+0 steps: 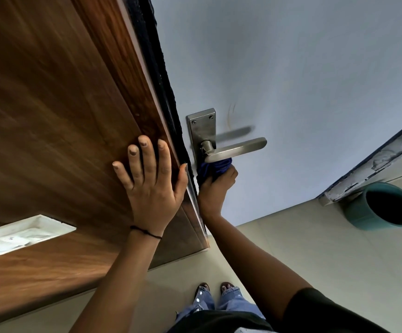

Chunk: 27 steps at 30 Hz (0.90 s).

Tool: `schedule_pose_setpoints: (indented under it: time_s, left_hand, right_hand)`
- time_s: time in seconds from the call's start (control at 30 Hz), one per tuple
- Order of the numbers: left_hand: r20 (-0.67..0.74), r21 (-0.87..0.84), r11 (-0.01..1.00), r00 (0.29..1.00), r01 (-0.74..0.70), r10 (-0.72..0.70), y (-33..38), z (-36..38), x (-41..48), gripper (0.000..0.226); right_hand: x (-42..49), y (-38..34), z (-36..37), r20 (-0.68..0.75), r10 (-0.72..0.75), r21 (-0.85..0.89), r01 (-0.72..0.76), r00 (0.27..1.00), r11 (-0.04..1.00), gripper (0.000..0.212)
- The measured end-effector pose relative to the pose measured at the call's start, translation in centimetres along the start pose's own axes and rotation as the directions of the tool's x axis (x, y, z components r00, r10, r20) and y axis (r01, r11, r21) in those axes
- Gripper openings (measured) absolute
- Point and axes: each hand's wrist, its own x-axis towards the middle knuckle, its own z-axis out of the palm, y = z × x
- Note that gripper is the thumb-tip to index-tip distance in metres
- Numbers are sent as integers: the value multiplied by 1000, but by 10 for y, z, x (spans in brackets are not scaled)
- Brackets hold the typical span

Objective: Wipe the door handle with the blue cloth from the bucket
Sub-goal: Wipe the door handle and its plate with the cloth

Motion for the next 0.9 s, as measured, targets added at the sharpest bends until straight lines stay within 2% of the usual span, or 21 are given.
schedule_pose_setpoints:
  time_s: [0.13,0.27,0.33,0.4,0.47,0.53,0.6,0.7,0.77,0.8,0.83,0.87,0.9]
  left_hand:
    - [-7,12,1000,1000,2,-2,1,1,0,92]
    - [-15,19,1000,1000,6,-6,1,2,1,92]
    - [-24,10,1000,1000,2,-2,1,3,-1,92]
    - [-22,27,1000,1000,3,-3,1,3,-1,91]
    - [-27,27,1000,1000,3,-2,1,3,0,90]
    - [-26,24,1000,1000,2,-2,1,3,1,90]
    - [-25,22,1000,1000,-1,2,1,3,0,90]
    - [-25,26,1000,1000,1,-1,1,4,0,89]
    - [-29,30,1000,1000,1,0,1,4,0,89]
    - [-32,30,1000,999,1,0,1,5,0,89]
    - [-34,32,1000,999,2,-1,2,5,0,89]
    - [-34,33,999,999,3,-2,2,5,0,88]
    - [-33,32,999,999,4,-3,2,5,0,87]
  right_hand:
    - [3,-2,-4,32,-47,28,46,998,999,34]
    - [9,-11,-3,51,-184,71,180,982,981,50]
    - [13,3,-7,94,-191,48,187,977,981,46]
    - [17,25,-12,168,-148,-38,156,975,987,41]
    - [22,40,-18,226,-69,-134,101,972,986,46]
    - [28,42,-22,234,12,-158,26,972,987,50]
    - [35,40,-29,196,56,-107,-35,979,994,51]
    - [34,22,-53,79,41,186,-55,996,981,46]
    - [24,8,-74,-19,-14,390,21,1000,920,44]
    - [18,-1,-82,-58,-98,428,113,993,896,45]
    - [13,-11,-87,-85,-215,407,231,973,884,50]
    - [10,-21,-88,-90,-366,308,375,926,874,58]
    - [9,-29,-86,-39,-537,150,536,843,831,63]
